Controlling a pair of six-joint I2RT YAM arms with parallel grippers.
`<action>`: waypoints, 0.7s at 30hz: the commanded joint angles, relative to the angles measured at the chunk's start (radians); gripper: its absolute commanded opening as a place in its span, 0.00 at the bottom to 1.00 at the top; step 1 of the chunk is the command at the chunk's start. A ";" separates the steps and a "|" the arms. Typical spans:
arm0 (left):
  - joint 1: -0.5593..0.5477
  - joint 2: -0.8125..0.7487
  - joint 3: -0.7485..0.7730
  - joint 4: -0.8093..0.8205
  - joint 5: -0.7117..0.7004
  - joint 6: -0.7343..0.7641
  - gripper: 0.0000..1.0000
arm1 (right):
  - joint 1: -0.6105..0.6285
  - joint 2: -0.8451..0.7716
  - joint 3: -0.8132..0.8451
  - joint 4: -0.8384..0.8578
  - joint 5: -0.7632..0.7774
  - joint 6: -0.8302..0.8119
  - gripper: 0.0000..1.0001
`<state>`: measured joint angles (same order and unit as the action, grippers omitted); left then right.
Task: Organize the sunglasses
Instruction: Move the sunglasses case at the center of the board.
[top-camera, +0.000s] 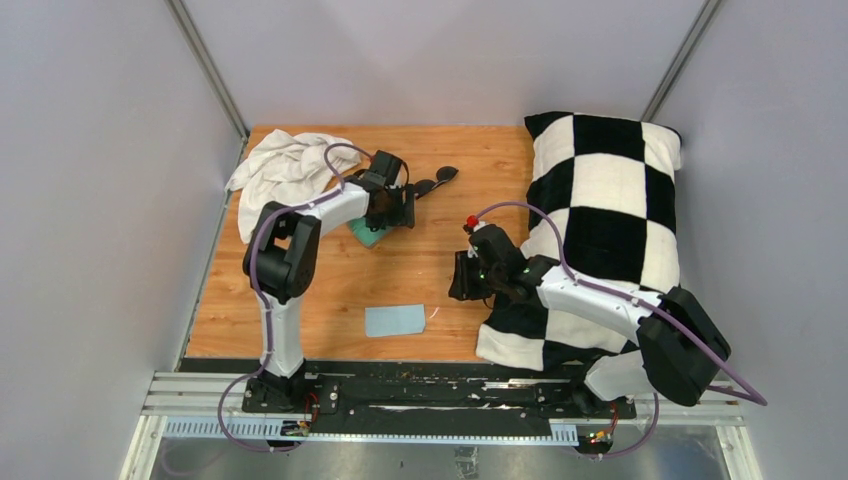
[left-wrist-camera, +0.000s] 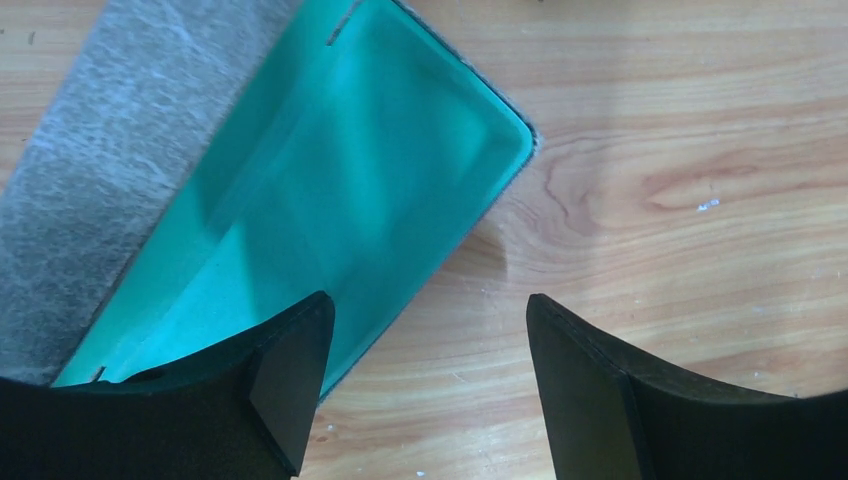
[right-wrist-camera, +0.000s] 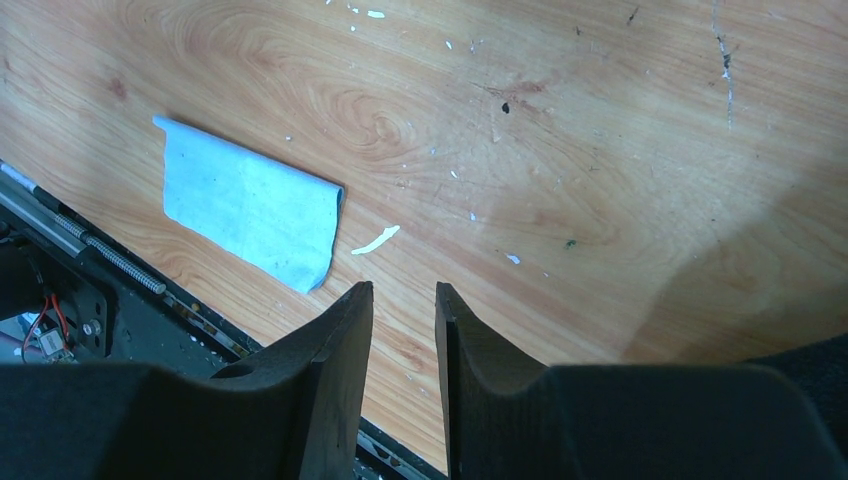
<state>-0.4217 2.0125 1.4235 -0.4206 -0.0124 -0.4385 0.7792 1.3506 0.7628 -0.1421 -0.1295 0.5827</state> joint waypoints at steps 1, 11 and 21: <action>0.002 0.000 -0.034 -0.008 0.090 0.067 0.76 | -0.012 -0.028 -0.014 -0.016 0.017 -0.009 0.35; 0.001 -0.162 -0.185 -0.107 0.177 0.171 0.75 | -0.011 -0.016 -0.022 0.022 0.009 0.007 0.35; -0.009 -0.386 -0.323 -0.158 0.182 0.159 0.76 | -0.011 0.024 -0.021 0.054 -0.048 -0.009 0.35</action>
<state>-0.4221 1.7355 1.1339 -0.5434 0.1375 -0.2699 0.7792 1.3502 0.7555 -0.1116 -0.1452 0.5827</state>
